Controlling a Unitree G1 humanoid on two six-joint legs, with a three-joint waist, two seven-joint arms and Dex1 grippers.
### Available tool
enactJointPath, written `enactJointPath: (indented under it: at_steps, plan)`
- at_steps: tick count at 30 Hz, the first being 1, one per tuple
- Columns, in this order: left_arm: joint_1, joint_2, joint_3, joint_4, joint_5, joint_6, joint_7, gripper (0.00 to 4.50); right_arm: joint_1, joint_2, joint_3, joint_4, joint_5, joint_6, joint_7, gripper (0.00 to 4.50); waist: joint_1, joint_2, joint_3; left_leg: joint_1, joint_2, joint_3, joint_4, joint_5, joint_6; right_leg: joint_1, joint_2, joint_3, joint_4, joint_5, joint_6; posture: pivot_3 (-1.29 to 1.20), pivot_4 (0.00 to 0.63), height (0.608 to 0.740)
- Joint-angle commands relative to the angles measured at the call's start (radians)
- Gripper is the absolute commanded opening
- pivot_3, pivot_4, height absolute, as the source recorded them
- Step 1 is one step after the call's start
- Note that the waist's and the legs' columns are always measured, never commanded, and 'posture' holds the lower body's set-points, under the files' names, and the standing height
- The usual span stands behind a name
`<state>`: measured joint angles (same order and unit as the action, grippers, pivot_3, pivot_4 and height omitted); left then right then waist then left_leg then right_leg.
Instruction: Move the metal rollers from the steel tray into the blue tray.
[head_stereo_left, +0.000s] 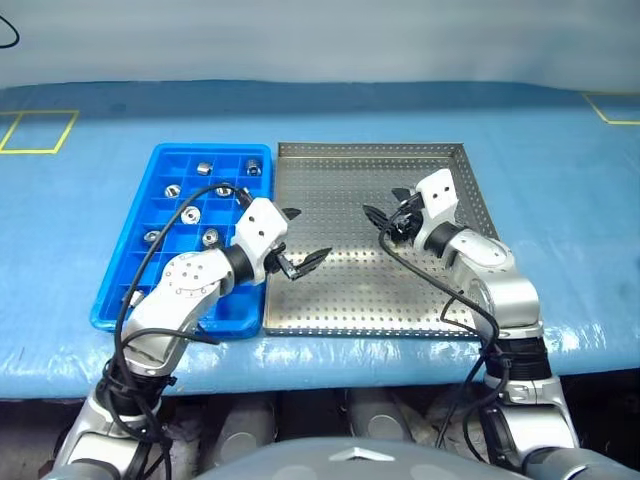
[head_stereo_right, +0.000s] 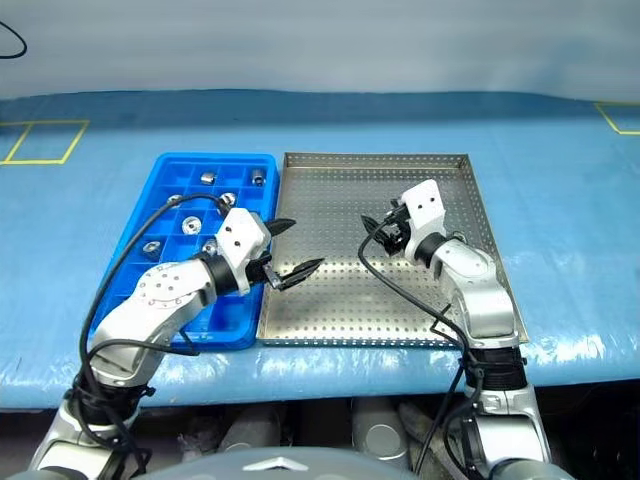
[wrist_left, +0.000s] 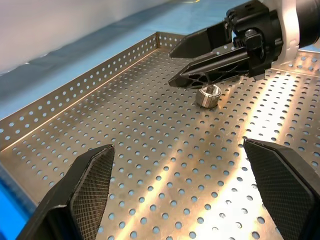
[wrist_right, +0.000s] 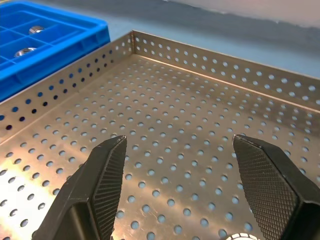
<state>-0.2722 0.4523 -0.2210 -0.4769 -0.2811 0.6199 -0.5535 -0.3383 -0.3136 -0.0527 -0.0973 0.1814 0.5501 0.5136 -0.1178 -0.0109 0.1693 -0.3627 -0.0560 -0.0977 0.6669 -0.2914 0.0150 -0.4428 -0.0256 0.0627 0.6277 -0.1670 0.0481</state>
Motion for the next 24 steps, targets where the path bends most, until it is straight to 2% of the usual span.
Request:
enactJointPath:
  at_steps: [1,24]
  plan:
    - [-0.008,-0.004,0.007,-0.028,0.005,-0.026,-0.004,4.5,-0.014,0.005,-0.023,0.042,0.013,-0.003,-0.033,3.55,-0.004,0.0,0.0,0.0,0.0,0.001,0.0,0.0,0.0,0.0,0.0,0.001,0.0,0.0,0.0,-0.17,0.15,0.74]
    - [0.035,0.021,0.034,-0.113,0.013,-0.015,0.035,4.5,-0.018,-0.018,-0.019,0.156,-0.008,-0.005,-0.113,3.55,-0.002,0.0,0.0,0.002,0.0,0.007,0.0,-0.001,0.003,0.0,0.001,0.006,0.0,0.002,0.003,-0.15,0.15,0.74]
